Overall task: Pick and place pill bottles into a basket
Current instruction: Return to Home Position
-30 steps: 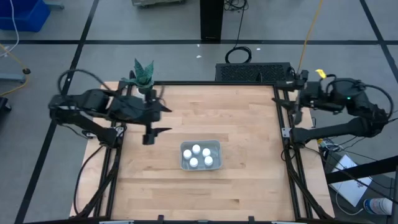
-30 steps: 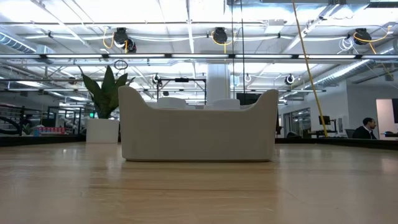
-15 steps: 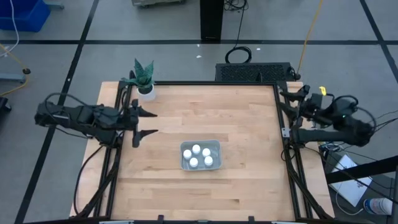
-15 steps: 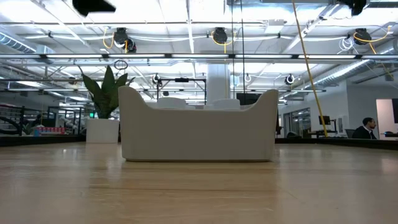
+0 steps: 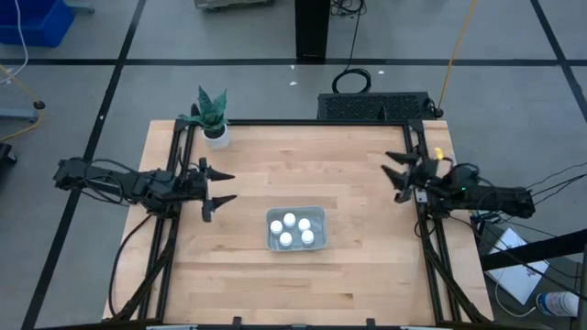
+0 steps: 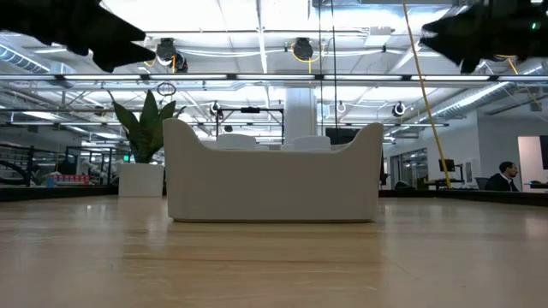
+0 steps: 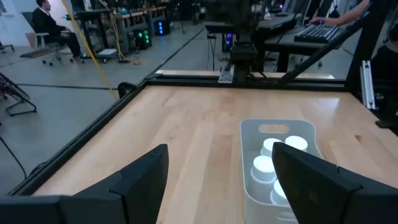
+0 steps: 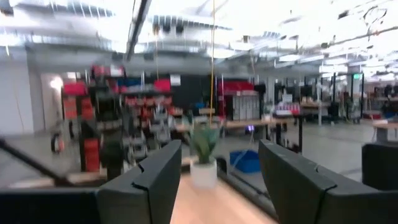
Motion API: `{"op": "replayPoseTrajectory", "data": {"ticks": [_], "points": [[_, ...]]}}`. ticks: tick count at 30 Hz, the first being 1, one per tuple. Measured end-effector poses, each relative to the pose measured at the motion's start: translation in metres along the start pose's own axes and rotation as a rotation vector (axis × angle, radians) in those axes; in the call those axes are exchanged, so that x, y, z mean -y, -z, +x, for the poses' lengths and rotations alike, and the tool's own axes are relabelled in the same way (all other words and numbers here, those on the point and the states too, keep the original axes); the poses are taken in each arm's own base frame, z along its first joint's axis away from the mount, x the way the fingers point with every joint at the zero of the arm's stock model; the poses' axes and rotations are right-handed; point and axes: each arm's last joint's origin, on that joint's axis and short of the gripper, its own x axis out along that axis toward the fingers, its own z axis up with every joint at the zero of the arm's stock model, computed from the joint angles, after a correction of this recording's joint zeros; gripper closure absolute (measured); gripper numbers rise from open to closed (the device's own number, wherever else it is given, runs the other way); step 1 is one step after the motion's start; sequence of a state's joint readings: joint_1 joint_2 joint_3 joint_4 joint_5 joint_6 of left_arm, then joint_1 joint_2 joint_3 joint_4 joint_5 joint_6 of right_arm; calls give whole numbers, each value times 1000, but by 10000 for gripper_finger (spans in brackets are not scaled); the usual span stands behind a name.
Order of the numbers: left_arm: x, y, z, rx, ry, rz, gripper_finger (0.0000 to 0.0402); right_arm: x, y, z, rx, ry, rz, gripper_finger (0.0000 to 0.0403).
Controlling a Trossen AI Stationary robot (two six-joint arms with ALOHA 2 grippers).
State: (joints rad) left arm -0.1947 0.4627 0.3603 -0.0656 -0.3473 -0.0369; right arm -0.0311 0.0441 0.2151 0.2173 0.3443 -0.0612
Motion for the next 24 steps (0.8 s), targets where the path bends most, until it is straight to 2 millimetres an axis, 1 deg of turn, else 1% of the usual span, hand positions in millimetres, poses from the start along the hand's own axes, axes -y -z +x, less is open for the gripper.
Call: {"op": "replayPoseTrajectory", "data": {"ticks": [4,9,13,18,24], "points": [[1,13,4,1,2,-1,111,-1,23,0,-69,-4,-37,195],[0,29,7,-19,-12,-19,117,-2,41,-1,-119,-6,-73,195],[-3,46,10,-29,-40,-64,124,-1,46,-2,-134,28,-79,195],[-8,62,13,-4,-74,-102,124,-1,47,-2,-137,42,-81,195],[-14,77,13,23,-119,-141,124,-1,47,-2,-140,47,-59,195]]}}
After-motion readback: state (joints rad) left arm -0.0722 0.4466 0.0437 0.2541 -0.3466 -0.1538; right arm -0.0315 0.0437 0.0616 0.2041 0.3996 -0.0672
